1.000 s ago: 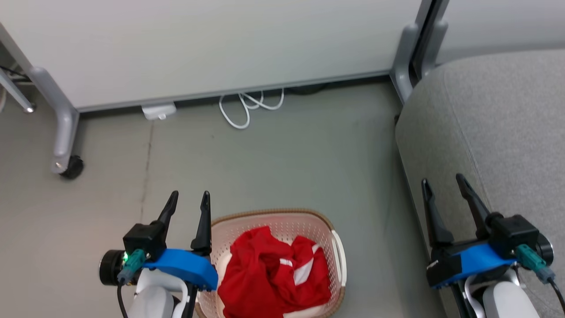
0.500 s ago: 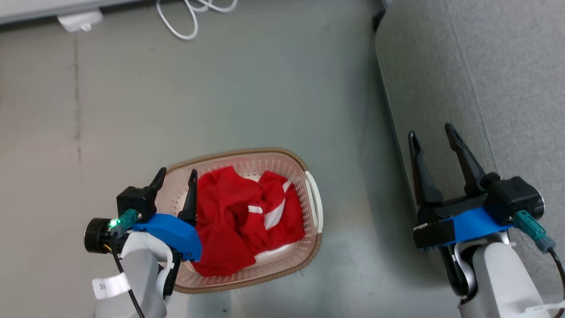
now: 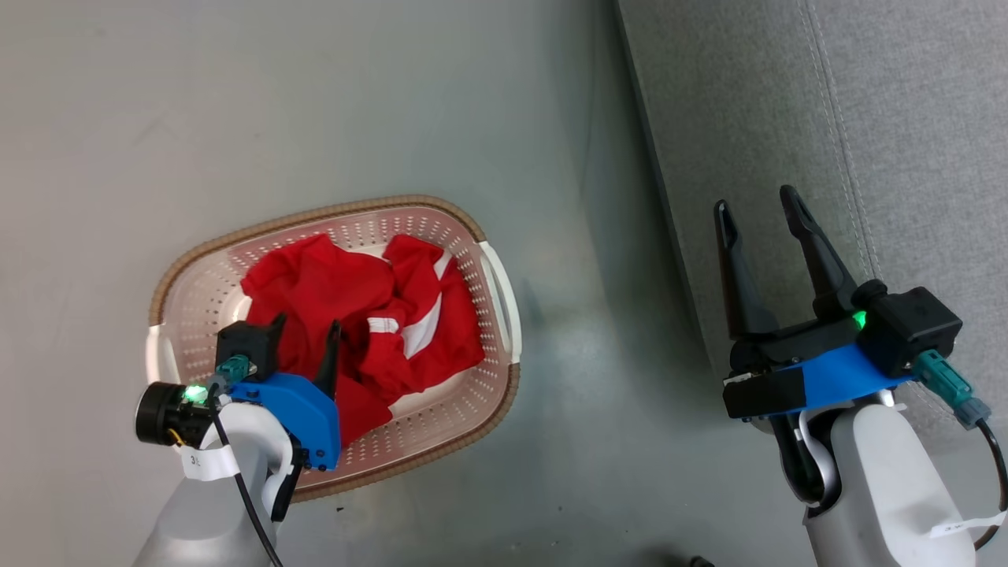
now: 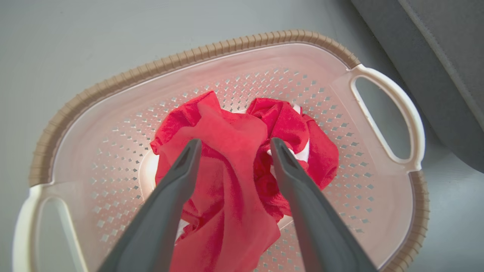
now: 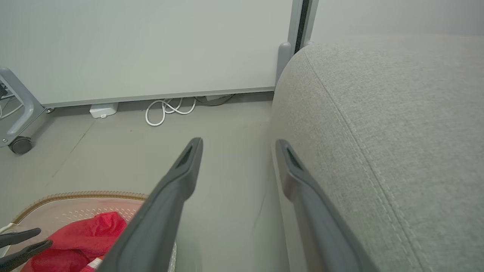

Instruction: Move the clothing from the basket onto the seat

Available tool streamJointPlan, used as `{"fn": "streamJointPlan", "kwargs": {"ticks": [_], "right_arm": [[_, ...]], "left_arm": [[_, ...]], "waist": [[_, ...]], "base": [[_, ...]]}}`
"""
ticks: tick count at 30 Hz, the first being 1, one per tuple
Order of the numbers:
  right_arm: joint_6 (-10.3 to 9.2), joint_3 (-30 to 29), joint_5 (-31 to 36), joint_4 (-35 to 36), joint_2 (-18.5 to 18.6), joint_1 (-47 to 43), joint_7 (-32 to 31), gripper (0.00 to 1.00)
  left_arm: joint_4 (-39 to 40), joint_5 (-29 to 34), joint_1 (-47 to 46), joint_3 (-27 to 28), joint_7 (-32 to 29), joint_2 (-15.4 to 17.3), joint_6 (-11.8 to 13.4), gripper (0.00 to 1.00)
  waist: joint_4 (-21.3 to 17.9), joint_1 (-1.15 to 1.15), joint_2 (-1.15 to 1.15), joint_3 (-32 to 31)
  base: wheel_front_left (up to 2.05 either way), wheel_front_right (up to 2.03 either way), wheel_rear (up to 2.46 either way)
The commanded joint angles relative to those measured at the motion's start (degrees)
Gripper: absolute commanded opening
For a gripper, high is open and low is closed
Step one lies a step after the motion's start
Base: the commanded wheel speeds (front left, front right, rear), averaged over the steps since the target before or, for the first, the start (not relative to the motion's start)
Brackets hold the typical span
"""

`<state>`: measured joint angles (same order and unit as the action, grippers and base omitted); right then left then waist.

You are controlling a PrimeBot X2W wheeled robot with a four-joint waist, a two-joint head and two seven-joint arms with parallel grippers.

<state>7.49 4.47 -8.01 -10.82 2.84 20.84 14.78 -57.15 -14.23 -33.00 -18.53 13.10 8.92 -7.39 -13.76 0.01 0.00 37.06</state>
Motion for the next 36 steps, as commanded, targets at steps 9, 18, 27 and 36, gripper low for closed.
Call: {"fn": "streamJointPlan", "kwargs": {"ticks": [9, 18, 27, 36], "right_arm": [[0.01, 1.21, -1.74, 0.80, 0.08, 1.28, 0.46, 1.00], [0.01, 1.78, -2.55, 1.28, 0.08, 1.42, 0.45, 1.00], [0.01, 1.89, -2.35, 1.35, 0.08, 1.67, 0.44, 1.00], [0.01, 1.95, -1.80, 1.16, 0.08, 1.70, 0.45, 1.00]], "left_arm": [[-5.80, -2.47, -3.13, -0.39, -1.55, 1.42, -0.08, 1.00], [-10.29, -3.91, -5.54, 0.21, -1.73, 1.17, 0.56, 1.00], [-12.54, -4.73, -6.22, -0.74, -1.11, 0.47, 0.24, 0.00], [-13.61, -5.94, -6.37, -1.63, -0.59, -0.24, -0.10, 0.00]], "waist": [[-2.52, -0.01, 0.00, 3.27], [-2.89, -0.01, 0.00, 4.30], [-2.52, -0.01, 0.00, 4.16], [-1.89, -0.01, 0.00, 3.23]], "base": [[0.00, 0.00, 0.00], [0.00, 0.00, 0.00], [0.00, 0.00, 0.00], [0.00, 0.00, 0.00]]}}
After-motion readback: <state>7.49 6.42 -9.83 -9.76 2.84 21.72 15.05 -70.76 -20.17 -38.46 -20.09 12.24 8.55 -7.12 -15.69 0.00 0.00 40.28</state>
